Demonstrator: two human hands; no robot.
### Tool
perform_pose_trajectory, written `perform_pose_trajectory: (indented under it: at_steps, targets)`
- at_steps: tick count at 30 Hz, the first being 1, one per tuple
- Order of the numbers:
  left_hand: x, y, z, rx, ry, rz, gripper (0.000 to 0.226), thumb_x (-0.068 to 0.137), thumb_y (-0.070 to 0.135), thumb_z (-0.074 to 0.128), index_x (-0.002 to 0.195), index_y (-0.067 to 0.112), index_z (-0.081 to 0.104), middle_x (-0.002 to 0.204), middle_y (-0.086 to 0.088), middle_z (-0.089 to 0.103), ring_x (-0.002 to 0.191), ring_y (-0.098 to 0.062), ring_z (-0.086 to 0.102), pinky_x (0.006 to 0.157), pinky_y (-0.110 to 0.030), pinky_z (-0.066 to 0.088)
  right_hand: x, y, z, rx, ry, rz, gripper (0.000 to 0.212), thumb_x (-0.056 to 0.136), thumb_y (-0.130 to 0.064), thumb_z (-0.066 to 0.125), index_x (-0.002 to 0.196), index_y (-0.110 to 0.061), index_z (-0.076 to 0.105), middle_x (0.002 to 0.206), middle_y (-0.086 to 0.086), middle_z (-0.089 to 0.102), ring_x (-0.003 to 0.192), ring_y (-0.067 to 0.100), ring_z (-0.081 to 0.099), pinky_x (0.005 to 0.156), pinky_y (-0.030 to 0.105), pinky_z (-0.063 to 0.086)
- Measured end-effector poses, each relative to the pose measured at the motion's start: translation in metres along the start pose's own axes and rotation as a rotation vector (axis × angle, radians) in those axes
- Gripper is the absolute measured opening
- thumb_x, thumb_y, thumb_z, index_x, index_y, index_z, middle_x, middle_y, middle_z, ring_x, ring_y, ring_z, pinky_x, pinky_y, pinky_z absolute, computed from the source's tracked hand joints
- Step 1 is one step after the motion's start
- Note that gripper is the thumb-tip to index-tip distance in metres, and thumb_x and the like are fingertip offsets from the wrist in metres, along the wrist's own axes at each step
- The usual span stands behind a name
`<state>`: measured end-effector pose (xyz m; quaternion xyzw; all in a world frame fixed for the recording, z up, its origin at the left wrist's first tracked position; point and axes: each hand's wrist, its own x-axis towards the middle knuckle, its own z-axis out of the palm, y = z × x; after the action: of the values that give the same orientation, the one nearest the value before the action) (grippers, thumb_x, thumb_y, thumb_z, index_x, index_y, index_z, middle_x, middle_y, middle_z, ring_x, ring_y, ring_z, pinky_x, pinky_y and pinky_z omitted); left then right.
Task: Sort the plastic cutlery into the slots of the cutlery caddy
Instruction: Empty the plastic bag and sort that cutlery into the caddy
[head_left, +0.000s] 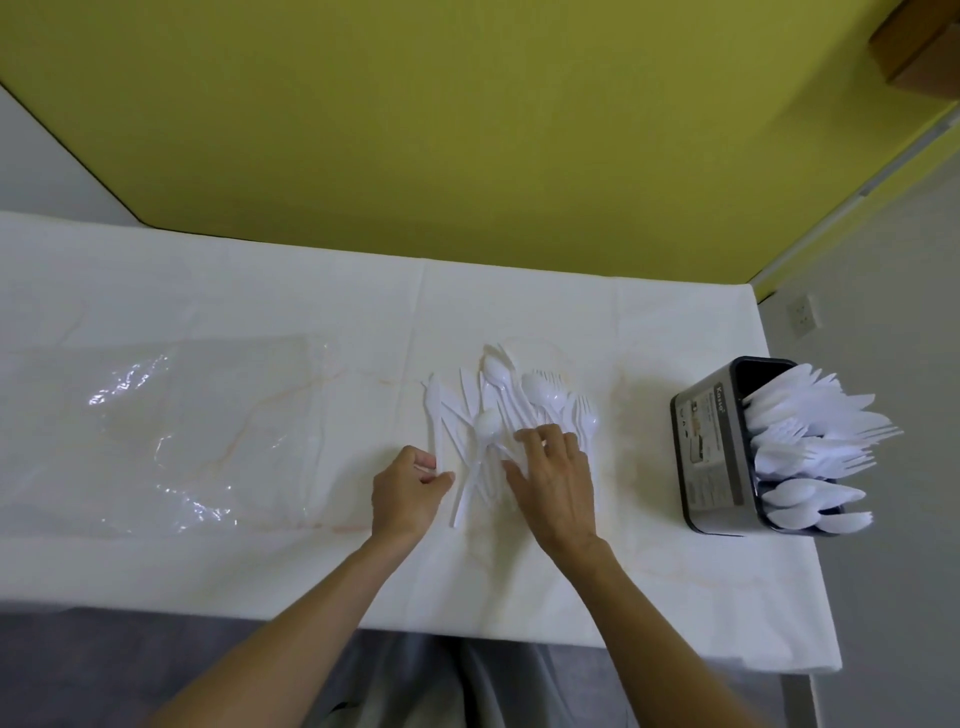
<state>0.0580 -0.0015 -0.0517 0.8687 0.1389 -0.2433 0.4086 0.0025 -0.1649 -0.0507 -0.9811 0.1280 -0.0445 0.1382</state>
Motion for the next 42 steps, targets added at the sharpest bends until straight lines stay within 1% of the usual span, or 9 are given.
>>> perform_pose_trajectory:
  at_steps: [4,13,20,25,27,30,32,38,42]
  targets:
    - [-0.002,-0.002,-0.002,0.030,-0.047,0.010,0.024,0.074,0.028,0.079,0.084,0.018,0.061,0.072,0.004,0.068,0.074,-0.017,0.068,0.077,-0.038,0.058,0.010,-0.031,-0.002,0.103,-0.309,0.208,0.036,0.090,-0.051,0.058,0.093,-0.016,0.060,0.087,-0.002,0.062,0.080,0.019,0.061,0.063,0.030,0.049]
    - [0.002,0.001,-0.005,0.054,-0.052,0.059,0.029,0.071,0.032,0.082,0.081,0.014,0.061,0.072,0.003,0.066,0.074,-0.019,0.067,0.076,-0.038,0.056,0.023,-0.022,-0.021,0.377,-0.315,0.620,0.009,0.081,-0.025,0.061,0.084,-0.019,0.067,0.077,-0.005,0.069,0.063,0.010,0.056,0.058,0.023,0.043]
    - [0.015,0.027,0.001,0.159,0.021,0.083,0.020,0.083,0.025,0.070,0.092,0.009,0.061,0.089,-0.003,0.067,0.087,-0.021,0.063,0.076,-0.031,0.048,0.008,-0.021,-0.016,0.232,-0.337,0.393,0.028,0.085,-0.045,0.067,0.096,-0.021,0.059,0.090,-0.008,0.062,0.078,0.014,0.061,0.065,0.026,0.045]
    - [0.014,0.027,0.002,0.181,0.003,0.075,0.019,0.083,0.027,0.066,0.085,0.009,0.060,0.086,-0.004,0.065,0.088,-0.025,0.063,0.073,-0.032,0.047,0.006,-0.024,-0.010,0.346,-0.272,0.552,0.017,0.088,-0.036,0.062,0.097,-0.021,0.061,0.091,-0.008,0.063,0.081,0.014,0.059,0.068,0.027,0.042]
    - [0.017,0.032,0.008,0.180,0.018,0.070,0.038,0.082,0.045,0.064,0.081,0.008,0.056,0.083,-0.007,0.061,0.083,-0.029,0.062,0.066,-0.032,0.043,0.008,-0.015,-0.017,0.388,-0.184,0.655,0.019,0.088,-0.038,0.061,0.098,-0.022,0.061,0.091,-0.010,0.063,0.082,0.013,0.057,0.071,0.027,0.042]
    - [0.019,0.052,0.021,0.167,0.043,-0.013,0.077,0.076,0.064,0.063,0.117,0.000,0.049,0.117,-0.012,0.052,0.104,-0.030,0.057,0.073,-0.034,0.042,0.009,0.009,-0.025,0.330,-0.117,0.728,0.021,0.089,-0.039,0.060,0.099,-0.021,0.061,0.094,-0.006,0.066,0.082,0.015,0.059,0.071,0.029,0.046]
    - [0.018,0.061,0.029,0.238,0.059,-0.026,0.087,0.074,0.067,0.064,0.125,0.001,0.039,0.126,-0.011,0.044,0.118,-0.030,0.049,0.072,-0.037,0.041,0.008,0.020,-0.027,0.284,-0.127,0.728,0.023,0.090,-0.039,0.061,0.100,-0.019,0.060,0.095,-0.003,0.067,0.080,0.015,0.059,0.069,0.029,0.048]
    - [0.024,0.049,0.024,0.305,0.063,0.069,0.063,0.079,0.049,0.070,0.113,0.003,0.044,0.114,-0.010,0.049,0.104,-0.029,0.056,0.065,-0.035,0.043,0.011,0.004,-0.025,0.253,-0.117,0.497,0.017,0.093,-0.031,0.059,0.106,-0.020,0.058,0.105,-0.002,0.064,0.086,0.017,0.062,0.070,0.029,0.046]
    - [0.030,0.030,0.003,0.197,0.043,0.091,0.039,0.077,0.041,0.075,0.086,0.008,0.055,0.089,-0.008,0.063,0.083,-0.026,0.064,0.068,-0.034,0.049,0.020,-0.020,-0.014,0.225,-0.198,0.367,0.022,0.094,-0.033,0.058,0.108,-0.015,0.059,0.109,-0.001,0.059,0.091,0.021,0.063,0.070,0.030,0.047]
